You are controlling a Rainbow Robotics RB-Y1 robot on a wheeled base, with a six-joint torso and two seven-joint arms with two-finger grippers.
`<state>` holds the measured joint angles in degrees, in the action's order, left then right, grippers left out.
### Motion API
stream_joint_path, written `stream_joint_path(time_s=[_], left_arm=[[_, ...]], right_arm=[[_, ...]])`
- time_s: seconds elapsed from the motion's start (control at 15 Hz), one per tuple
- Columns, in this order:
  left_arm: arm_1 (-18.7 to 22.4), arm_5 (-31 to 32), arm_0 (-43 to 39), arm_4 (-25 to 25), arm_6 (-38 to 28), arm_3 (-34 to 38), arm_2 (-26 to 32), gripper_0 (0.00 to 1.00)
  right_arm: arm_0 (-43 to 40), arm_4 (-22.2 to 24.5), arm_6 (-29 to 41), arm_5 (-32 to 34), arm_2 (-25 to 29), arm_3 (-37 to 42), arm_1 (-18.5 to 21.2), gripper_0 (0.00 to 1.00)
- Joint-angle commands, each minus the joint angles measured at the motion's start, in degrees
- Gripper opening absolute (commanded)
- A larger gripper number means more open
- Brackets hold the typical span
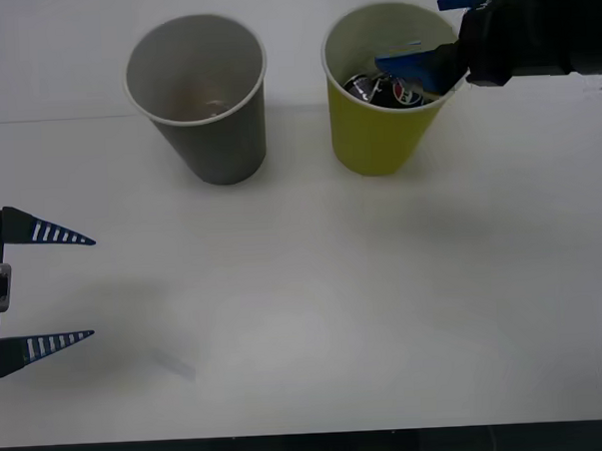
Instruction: Put the can into the green bin and the plastic bottle into the gray bin
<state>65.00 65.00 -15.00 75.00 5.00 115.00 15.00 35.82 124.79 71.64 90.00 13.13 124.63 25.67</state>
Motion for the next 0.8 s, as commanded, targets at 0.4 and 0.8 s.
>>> stream_joint_path(time_s=[0.4, 0.8], left_arm=[[0.0, 0.0, 0.0, 0.0, 0.0, 0.0, 0.0, 1.0], [0.0, 0.0, 0.0, 0.0, 0.0, 0.0, 0.0, 1.0]], right_arm=[[-18.0, -14.1, -13.2, 0.0, 3.8, 7.0, 1.7, 1.0], [-30.1, -20.5, -26.4, -6.8, 3.8, 7.2, 10.5, 1.0]])
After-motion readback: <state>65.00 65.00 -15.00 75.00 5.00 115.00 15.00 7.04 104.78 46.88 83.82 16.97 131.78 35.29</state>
